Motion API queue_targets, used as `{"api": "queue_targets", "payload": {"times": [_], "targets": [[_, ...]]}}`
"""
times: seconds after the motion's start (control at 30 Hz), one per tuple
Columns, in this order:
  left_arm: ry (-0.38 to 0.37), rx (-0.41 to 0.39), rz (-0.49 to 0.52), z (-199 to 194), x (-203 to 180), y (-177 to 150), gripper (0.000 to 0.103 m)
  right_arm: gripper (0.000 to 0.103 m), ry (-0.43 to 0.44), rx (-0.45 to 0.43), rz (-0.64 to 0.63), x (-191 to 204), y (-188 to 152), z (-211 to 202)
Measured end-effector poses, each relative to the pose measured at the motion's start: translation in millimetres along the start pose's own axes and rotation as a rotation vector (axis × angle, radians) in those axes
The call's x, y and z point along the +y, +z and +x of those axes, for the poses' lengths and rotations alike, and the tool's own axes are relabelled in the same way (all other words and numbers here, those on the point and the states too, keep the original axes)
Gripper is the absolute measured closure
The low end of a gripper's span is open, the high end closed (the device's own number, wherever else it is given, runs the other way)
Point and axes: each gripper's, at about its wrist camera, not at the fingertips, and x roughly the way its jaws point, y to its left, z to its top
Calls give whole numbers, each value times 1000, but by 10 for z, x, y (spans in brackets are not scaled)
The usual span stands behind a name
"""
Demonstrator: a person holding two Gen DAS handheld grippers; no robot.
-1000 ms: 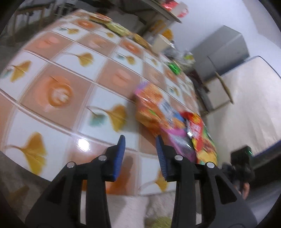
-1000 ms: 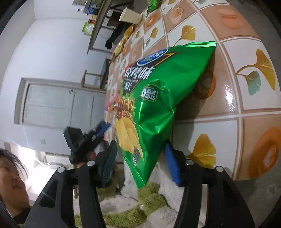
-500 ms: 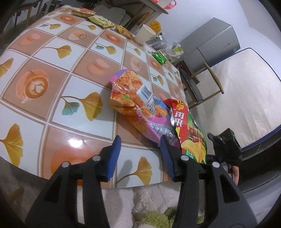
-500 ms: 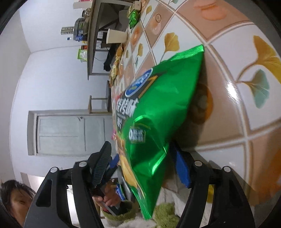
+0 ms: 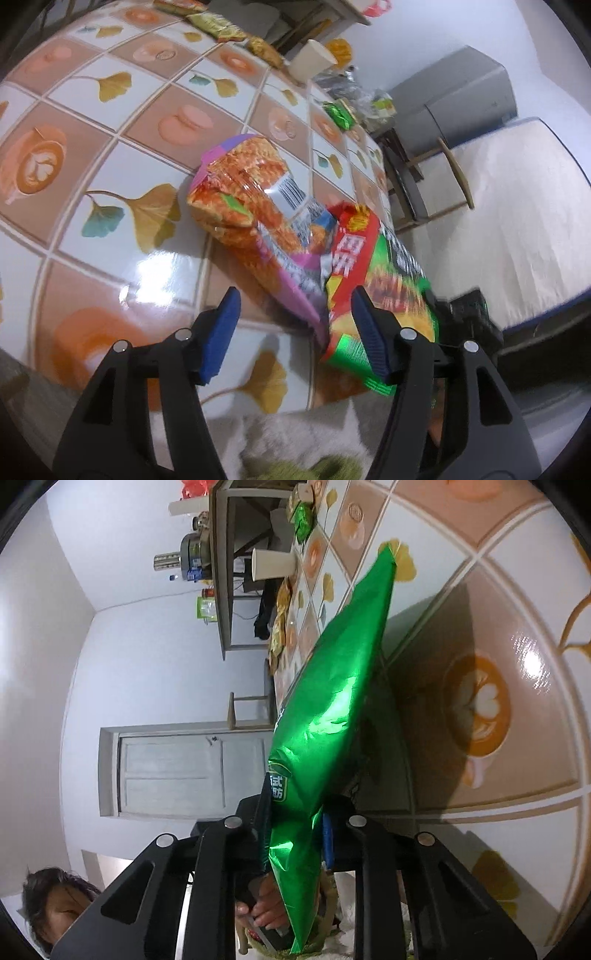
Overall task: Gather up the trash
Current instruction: 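Grasp the orange-pink snack bag with the left tool while the right tool holds the green bag, then carry the green bag with the right tool while the left tool carries the orange bag to the wastebasket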
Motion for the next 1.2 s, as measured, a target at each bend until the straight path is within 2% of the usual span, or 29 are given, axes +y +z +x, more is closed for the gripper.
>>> {"api": "queue_targets", "payload": {"times": [0.1,0.2,0.27,0.43,0.77,1.03,1.2], "targets": [[39,-14,-34,110,-5,76,47,83,7,15,-2,-15,-22,27],[70,-14,-66,217,13,129,62,84,14,31,-16,8,-48,39],[102,-9,-68,282,25,146,79,85,23,33,-24,39,-43,48],[112,-15,-35,272,-13,132,87,88,57,14,-65,164,-76,-112],[193,-114,111,15,-364,146,99,94,104,-54,-124,340,-82,-535],[257,-184,208,-156,-587,97,101,94,95,-93,-178,455,-122,-763],[271,-213,235,-264,-652,60,101,94,95,-101,-187,501,-95,-776]]}}
